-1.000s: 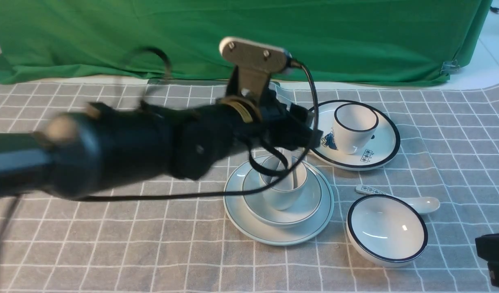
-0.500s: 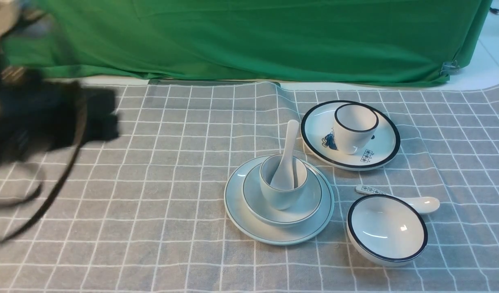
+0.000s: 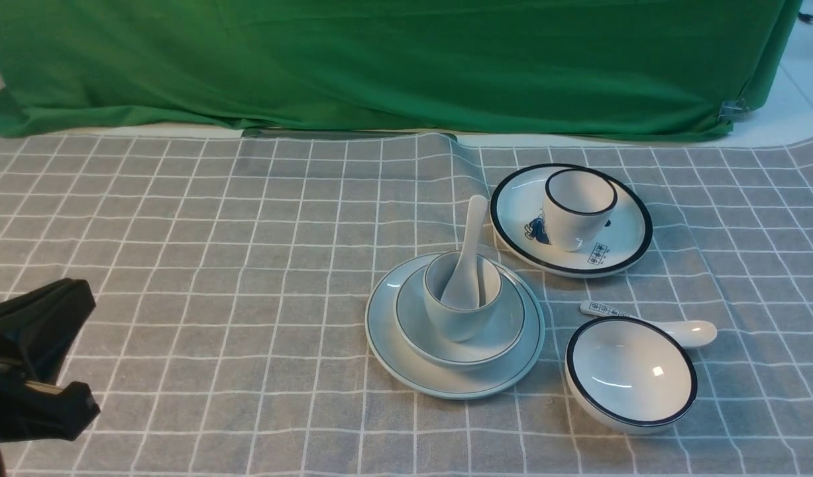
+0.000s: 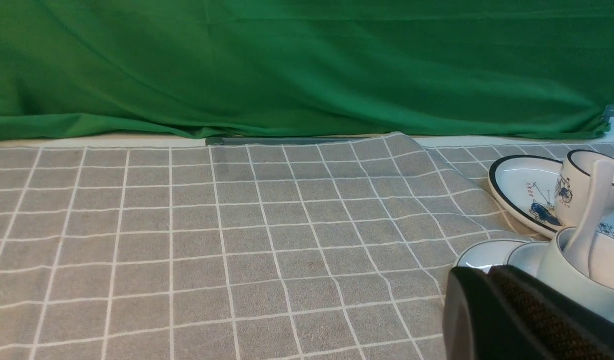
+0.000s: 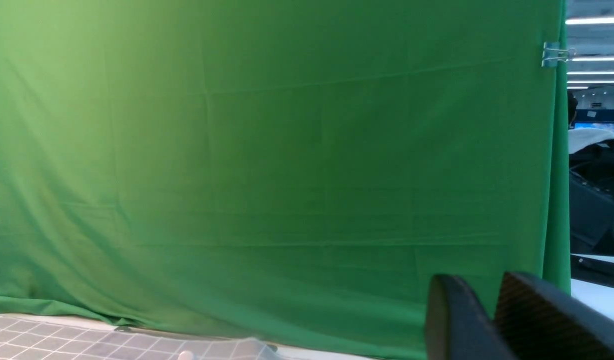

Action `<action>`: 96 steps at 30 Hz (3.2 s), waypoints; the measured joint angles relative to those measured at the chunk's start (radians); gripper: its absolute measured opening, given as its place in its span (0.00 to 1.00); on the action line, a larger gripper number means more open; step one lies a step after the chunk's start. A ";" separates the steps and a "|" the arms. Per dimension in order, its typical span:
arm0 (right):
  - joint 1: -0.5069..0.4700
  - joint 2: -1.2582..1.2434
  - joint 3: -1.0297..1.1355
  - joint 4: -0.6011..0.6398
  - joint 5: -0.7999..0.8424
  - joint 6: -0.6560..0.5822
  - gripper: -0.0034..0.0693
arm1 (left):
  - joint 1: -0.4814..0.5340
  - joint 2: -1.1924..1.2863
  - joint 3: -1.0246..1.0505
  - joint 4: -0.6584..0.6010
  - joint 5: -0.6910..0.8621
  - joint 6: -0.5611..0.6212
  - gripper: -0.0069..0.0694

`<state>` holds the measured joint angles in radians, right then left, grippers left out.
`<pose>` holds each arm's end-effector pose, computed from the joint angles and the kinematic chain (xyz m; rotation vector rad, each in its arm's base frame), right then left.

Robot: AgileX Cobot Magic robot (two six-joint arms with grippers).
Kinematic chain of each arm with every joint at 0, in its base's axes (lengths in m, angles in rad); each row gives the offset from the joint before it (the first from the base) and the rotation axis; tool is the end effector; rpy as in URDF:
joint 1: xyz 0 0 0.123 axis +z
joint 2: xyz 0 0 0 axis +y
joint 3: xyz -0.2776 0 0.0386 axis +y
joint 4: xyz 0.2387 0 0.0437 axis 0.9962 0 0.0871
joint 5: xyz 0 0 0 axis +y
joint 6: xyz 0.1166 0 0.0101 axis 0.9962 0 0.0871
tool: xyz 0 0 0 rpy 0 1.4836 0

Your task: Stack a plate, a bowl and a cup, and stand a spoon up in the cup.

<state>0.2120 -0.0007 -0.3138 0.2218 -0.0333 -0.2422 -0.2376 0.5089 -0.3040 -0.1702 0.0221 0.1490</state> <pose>0.0413 0.0080 0.3260 -0.1255 1.1312 0.1662 0.1310 -0.0322 0.2698 0.1879 1.7038 -0.1955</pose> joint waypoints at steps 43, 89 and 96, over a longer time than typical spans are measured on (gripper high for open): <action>0.000 0.000 0.000 0.000 -0.004 0.000 0.37 | 0.291 -0.508 0.311 0.023 0.204 -0.002 0.11; -0.061 0.049 0.196 -0.262 -0.001 0.193 0.38 | 0.291 -0.508 0.311 0.023 0.205 0.004 0.11; -0.214 0.002 0.323 -0.269 0.245 0.151 0.38 | 0.291 -0.508 0.311 0.026 0.207 0.004 0.11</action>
<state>-0.0017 0.0016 0.0094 -0.0475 0.2115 -0.0912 0.0534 0.0012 0.0065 -0.1445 0.2294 0.1527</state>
